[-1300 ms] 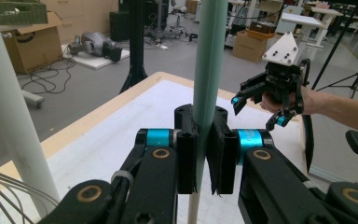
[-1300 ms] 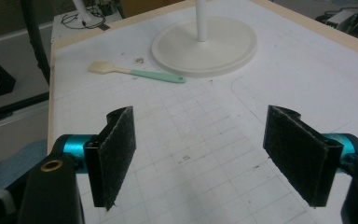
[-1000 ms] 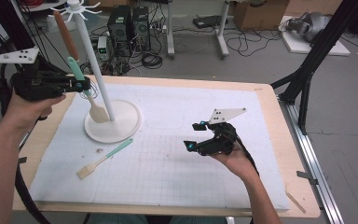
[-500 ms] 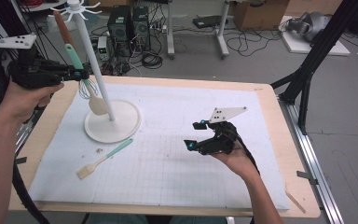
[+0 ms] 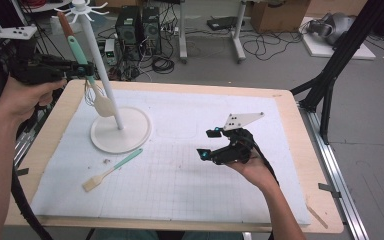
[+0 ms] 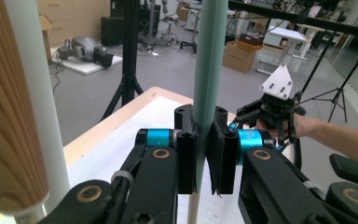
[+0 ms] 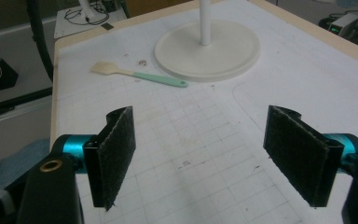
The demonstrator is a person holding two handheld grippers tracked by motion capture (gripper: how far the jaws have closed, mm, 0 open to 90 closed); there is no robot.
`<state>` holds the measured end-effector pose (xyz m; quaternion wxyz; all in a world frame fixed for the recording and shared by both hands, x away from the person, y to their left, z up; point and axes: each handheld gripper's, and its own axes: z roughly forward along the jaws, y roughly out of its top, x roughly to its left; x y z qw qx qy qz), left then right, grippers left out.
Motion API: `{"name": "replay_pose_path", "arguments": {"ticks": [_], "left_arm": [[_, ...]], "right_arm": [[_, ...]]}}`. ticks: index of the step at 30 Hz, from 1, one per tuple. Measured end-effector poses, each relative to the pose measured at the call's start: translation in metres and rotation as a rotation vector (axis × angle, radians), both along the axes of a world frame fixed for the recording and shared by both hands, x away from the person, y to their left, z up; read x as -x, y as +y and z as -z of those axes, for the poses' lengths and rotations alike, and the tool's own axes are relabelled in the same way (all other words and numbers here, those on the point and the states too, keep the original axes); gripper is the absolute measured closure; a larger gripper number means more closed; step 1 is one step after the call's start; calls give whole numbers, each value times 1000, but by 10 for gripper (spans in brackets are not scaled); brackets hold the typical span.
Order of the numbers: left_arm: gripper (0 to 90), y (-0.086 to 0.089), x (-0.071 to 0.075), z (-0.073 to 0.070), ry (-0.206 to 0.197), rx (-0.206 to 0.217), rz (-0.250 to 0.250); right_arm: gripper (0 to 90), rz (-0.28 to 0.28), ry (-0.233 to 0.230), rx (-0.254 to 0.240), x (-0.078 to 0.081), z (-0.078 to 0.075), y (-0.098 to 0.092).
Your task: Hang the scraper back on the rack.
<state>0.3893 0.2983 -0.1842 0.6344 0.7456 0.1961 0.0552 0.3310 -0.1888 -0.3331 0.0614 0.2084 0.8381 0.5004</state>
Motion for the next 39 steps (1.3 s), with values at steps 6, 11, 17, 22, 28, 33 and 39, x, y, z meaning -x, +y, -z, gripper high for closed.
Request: {"name": "replay_pose_path", "arguments": {"ticks": [6, 11, 17, 22, 28, 33, 39], "left_arm": [[826, -1, -6, -7, 8, 3, -4], [826, 0, -10, -10, 16, 22, 1], [826, 3, -14, -14, 21, 34, -3], [826, 2, -18, -15, 32, 46, 2], [826, 4, -21, -14, 39, 52, 4], [826, 6, -22, -14, 45, 64, 2], [825, 4, -25, -12, 62, 64, 4]], "right_arm": [[241, -1, 0, -3, -1, -2, 0], [240, -6, -9, -5, -2, -5, 1], [240, -4, -7, -1, -3, -5, 2], [239, -9, -2, -1, -3, -6, 3], [240, -10, -8, -10, -3, -7, 2], [239, -17, -7, -9, -3, -7, 2], [239, -19, -8, -9, -2, -7, 3]]}}
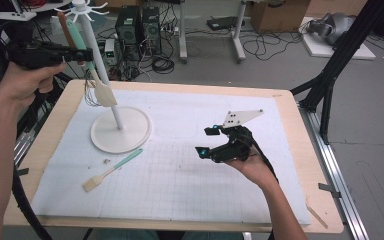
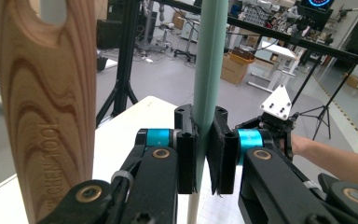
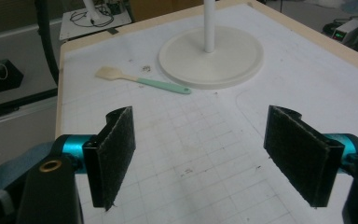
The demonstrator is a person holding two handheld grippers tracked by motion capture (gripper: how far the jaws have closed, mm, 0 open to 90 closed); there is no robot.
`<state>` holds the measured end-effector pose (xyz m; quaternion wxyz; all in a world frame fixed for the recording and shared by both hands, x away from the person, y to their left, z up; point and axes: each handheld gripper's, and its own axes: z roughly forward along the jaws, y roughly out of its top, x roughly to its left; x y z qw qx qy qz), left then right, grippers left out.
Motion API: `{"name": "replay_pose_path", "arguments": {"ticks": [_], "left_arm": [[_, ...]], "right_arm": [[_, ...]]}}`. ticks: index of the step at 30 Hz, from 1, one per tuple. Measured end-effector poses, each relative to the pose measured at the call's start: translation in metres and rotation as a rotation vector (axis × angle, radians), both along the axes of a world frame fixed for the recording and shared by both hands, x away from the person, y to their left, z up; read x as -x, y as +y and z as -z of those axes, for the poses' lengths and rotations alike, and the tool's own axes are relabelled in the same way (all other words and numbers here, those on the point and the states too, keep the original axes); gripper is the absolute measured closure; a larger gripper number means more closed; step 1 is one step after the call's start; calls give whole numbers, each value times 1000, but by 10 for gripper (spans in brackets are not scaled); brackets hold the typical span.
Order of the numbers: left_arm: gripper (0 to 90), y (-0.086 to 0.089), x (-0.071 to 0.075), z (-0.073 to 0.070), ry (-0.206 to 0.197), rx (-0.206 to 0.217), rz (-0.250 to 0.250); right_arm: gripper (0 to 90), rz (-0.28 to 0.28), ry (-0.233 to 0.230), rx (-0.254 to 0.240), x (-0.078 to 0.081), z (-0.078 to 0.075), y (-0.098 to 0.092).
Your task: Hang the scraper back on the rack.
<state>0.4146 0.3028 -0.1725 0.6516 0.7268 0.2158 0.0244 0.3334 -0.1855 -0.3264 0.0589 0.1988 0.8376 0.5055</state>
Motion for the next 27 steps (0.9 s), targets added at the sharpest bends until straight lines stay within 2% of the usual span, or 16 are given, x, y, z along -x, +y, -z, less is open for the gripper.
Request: {"name": "replay_pose_path", "arguments": {"ticks": [10, 18, 24, 27], "left_arm": [[824, -1, -4, 2, 13, 0, -8], [816, 0, -4, 2, 15, -13, -44], [759, 0, -1, 3, 1, -22, -57], [740, -1, 1, 4, -3, -46, -64]], "right_arm": [[239, -7, -5, -2, 0, 0, 1], [239, -9, -5, -2, 1, 0, 2], [238, -11, -12, -4, 2, -1, 3], [238, -14, -11, -6, 2, -1, 3]]}}
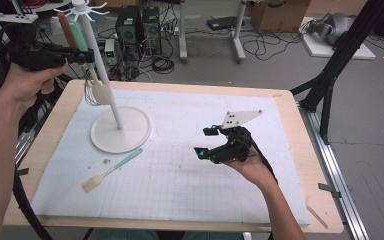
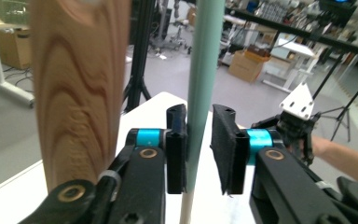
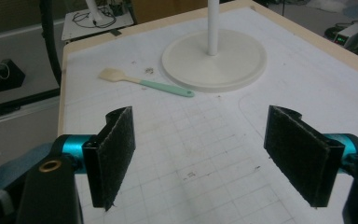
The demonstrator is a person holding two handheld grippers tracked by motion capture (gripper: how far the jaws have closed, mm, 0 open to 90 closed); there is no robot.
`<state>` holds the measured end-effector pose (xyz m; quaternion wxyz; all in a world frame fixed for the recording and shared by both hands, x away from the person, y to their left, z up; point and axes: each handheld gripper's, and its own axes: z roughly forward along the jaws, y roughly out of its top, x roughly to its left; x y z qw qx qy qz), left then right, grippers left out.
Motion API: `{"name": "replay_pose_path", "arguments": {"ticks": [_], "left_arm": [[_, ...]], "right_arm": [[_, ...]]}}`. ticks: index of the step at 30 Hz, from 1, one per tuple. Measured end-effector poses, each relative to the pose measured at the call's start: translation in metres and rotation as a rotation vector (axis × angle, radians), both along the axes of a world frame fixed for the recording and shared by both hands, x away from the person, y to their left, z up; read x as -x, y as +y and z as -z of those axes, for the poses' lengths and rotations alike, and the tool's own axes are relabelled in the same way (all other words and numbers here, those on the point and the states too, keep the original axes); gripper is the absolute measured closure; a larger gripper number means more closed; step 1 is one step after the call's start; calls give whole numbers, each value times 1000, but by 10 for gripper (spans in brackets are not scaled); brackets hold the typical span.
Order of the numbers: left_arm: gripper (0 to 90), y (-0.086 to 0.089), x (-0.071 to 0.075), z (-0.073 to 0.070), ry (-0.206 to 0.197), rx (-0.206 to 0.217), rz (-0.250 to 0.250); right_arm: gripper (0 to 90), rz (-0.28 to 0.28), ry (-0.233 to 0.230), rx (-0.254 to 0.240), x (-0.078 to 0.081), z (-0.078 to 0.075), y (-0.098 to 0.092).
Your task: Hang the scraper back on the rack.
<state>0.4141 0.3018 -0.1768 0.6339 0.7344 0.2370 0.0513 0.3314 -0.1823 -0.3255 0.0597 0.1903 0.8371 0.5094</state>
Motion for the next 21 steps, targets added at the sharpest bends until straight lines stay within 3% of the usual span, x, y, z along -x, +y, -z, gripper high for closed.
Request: {"name": "replay_pose_path", "arguments": {"ticks": [9, 21], "left_arm": [[650, 2, 9, 1, -22, -20, -25], [603, -3, 21, -2, -69, -74, -77]], "right_arm": [[236, -5, -7, 2, 2, 0, 2], [236, -15, -6, 0, 2, 0, 4]]}}
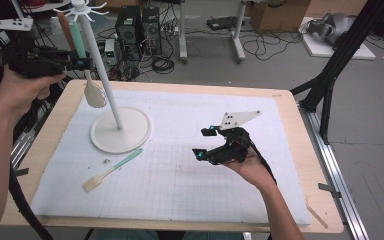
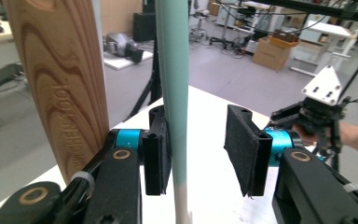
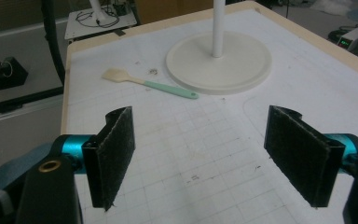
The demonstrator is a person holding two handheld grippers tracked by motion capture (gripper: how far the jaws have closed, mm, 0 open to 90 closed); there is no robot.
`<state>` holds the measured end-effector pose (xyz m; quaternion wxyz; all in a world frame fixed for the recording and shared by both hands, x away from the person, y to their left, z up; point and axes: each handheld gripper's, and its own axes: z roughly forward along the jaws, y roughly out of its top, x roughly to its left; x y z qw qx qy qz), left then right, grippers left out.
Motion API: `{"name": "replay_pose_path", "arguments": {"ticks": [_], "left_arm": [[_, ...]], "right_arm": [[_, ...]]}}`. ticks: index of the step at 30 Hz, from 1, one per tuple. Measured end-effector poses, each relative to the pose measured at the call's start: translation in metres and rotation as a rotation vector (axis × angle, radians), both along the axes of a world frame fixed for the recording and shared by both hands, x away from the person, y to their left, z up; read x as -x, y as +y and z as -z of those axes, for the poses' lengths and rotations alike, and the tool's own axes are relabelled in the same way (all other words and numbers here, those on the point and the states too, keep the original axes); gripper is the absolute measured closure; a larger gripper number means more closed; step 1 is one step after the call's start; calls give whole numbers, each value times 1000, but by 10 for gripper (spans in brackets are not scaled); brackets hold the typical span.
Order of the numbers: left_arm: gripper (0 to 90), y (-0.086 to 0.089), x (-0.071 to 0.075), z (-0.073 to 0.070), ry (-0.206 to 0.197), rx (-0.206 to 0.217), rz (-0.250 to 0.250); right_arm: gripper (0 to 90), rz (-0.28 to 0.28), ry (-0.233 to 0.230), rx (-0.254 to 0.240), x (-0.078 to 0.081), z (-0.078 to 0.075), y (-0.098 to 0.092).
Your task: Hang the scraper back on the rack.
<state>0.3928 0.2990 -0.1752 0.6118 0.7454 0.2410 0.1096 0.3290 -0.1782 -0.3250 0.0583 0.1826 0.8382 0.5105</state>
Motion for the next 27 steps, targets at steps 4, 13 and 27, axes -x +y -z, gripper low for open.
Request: {"name": "replay_pose_path", "arguments": {"ticks": [4, 13, 27], "left_arm": [[588, 2, 1, 4, -1, -6, -15], [569, 10, 8, 11, -9, 8, -43], [559, 16, 23, 24, -19, 4, -43]], "right_arm": [[236, -3, -1, -1, 0, 0, 0], [237, -4, -1, -1, -1, 0, 2], [236, -2, -1, 3, 0, 0, 3]]}}
